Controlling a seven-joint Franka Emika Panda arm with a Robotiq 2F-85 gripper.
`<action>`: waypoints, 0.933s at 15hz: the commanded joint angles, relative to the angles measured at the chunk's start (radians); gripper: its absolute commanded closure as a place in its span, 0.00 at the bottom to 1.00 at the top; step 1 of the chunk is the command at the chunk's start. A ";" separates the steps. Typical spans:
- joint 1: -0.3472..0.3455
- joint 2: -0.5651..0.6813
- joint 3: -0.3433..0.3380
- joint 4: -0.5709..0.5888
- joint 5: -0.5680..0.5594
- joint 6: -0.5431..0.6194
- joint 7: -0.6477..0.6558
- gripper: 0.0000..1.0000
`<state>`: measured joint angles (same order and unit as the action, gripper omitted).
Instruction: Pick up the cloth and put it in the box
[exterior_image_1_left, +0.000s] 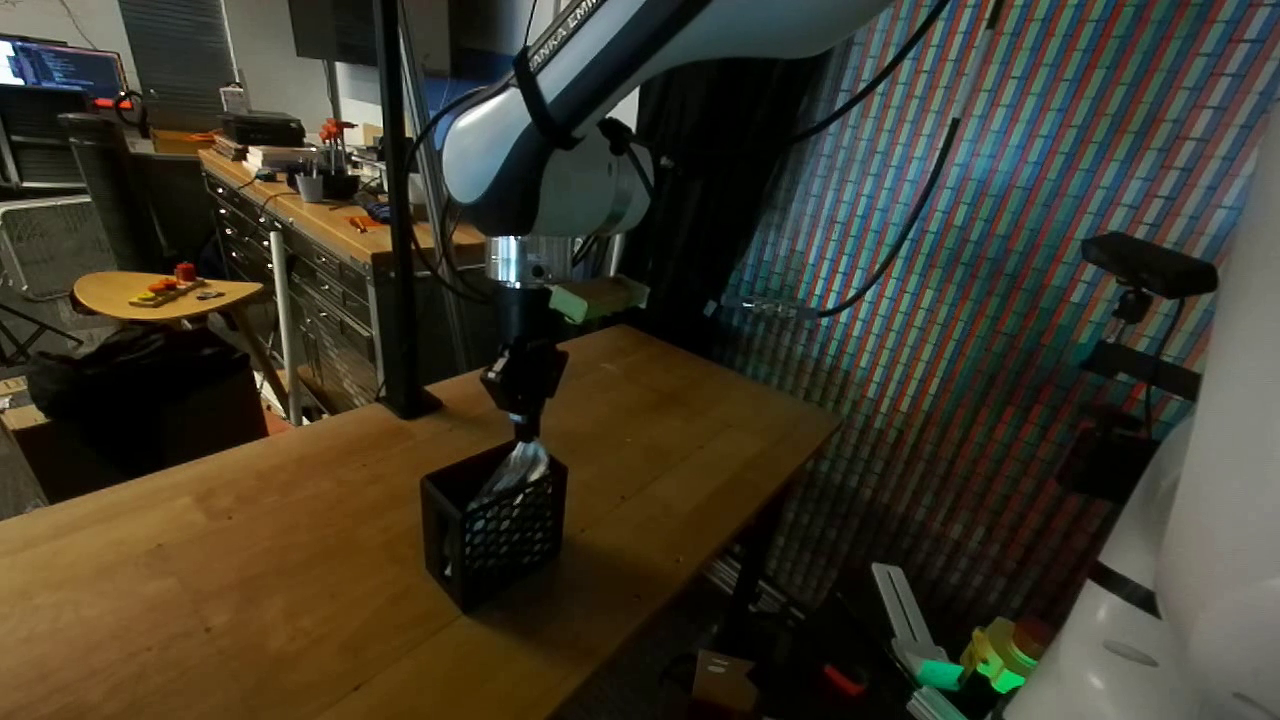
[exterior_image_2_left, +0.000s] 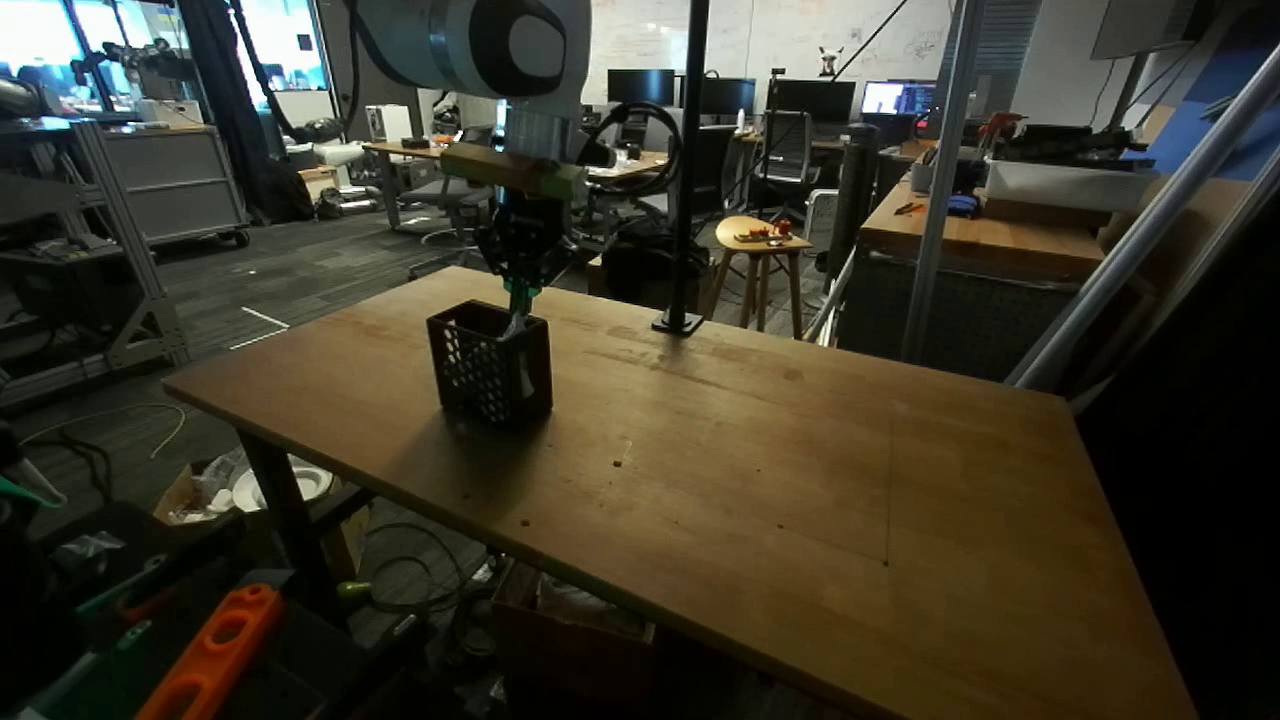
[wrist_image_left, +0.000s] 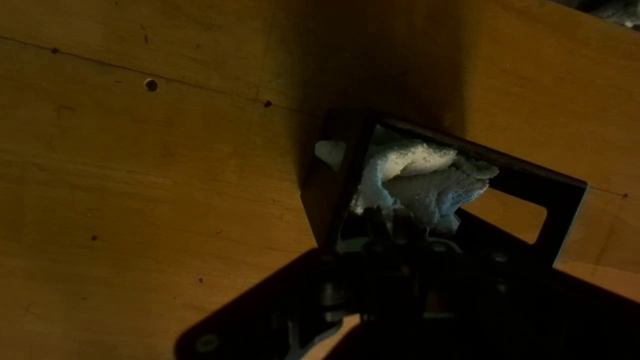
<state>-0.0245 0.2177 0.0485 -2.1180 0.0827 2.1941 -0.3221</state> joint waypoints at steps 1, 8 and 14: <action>0.007 -0.019 0.004 0.019 0.004 -0.053 0.019 0.91; 0.007 -0.015 0.005 0.024 0.014 -0.055 0.025 0.91; 0.024 0.005 0.021 0.047 0.037 -0.033 0.058 0.92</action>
<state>-0.0151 0.2179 0.0585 -2.0968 0.0961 2.1611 -0.2937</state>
